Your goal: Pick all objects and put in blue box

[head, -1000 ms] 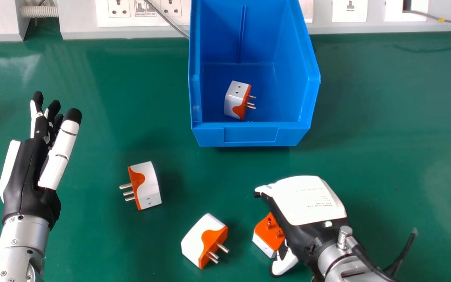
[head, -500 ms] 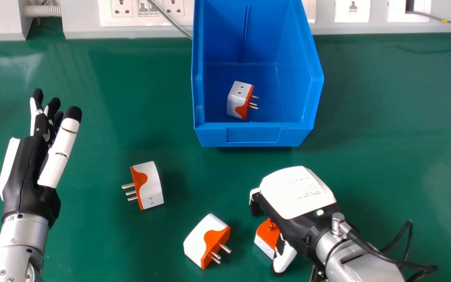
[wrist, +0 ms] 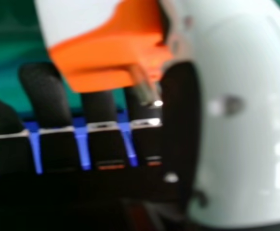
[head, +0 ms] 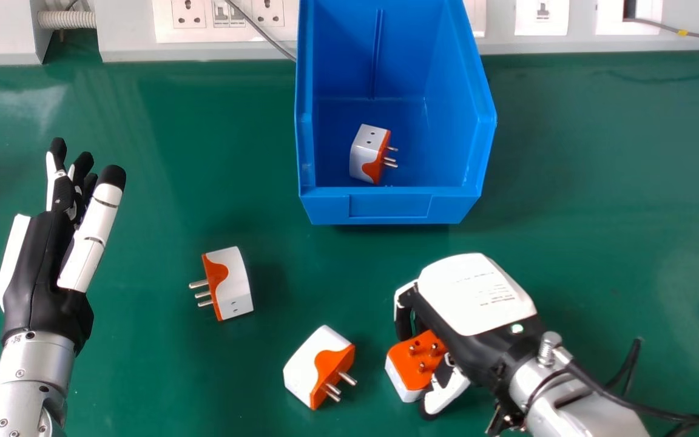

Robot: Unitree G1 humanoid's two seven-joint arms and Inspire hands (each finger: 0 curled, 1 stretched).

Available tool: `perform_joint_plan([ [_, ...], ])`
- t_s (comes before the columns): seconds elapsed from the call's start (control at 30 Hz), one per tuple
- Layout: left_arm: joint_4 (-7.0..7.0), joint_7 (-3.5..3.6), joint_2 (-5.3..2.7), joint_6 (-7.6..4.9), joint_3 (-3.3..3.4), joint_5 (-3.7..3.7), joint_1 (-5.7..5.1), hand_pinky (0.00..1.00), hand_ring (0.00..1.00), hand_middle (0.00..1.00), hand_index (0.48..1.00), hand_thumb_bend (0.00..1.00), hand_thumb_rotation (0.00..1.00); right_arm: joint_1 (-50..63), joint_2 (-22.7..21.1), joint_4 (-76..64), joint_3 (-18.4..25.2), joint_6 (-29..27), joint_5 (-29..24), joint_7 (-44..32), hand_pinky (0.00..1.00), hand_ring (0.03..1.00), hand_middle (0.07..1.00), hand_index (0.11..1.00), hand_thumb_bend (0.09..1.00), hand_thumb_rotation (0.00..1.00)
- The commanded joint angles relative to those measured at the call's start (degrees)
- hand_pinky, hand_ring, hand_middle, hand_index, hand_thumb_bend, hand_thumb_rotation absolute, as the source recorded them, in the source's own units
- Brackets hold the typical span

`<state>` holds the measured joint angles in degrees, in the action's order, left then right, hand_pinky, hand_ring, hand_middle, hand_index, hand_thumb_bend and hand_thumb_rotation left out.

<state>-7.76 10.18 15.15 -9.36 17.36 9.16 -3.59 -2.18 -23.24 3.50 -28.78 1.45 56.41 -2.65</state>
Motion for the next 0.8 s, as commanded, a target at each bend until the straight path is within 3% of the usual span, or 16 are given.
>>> perform_joint_plan([
  [0.0,1.54,0.53,0.97,-0.46,0.76,0.77,0.19,1.00,1.00,1.00,1.000,0.53,0.76,-0.9,-1.0,3.2,1.1,0.2,-0.6,0.6,0.08,0.176,0.480,0.488,0.520,0.00],
  [0.13,1.32,1.01,1.11,-0.96,1.01,0.80,-0.02,1.00,1.00,1.00,1.000,0.53,0.76,-1.4,-1.6,3.9,1.7,0.0,-2.3,-0.3,0.07,0.151,0.477,0.485,0.518,0.00],
  [0.27,2.04,1.34,0.88,-1.05,1.27,0.83,-0.52,1.00,1.00,1.00,1.000,0.54,0.76,-1.5,-1.3,4.3,2.6,0.2,-4.2,0.1,0.07,0.135,0.341,0.478,0.502,0.08],
  [0.47,2.01,1.76,0.96,-1.33,1.43,0.61,-0.67,1.00,1.00,1.00,1.000,0.55,0.77,-1.2,-0.8,4.1,3.6,1.3,-5.9,0.4,0.06,0.104,0.226,0.473,0.493,0.13],
  [0.77,2.29,1.83,0.85,-1.03,1.59,0.50,-0.82,1.00,1.00,1.00,1.000,0.56,0.77,-1.9,0.4,2.5,4.5,5.6,-7.7,-4.0,0.06,0.100,0.179,0.470,0.483,0.13],
])
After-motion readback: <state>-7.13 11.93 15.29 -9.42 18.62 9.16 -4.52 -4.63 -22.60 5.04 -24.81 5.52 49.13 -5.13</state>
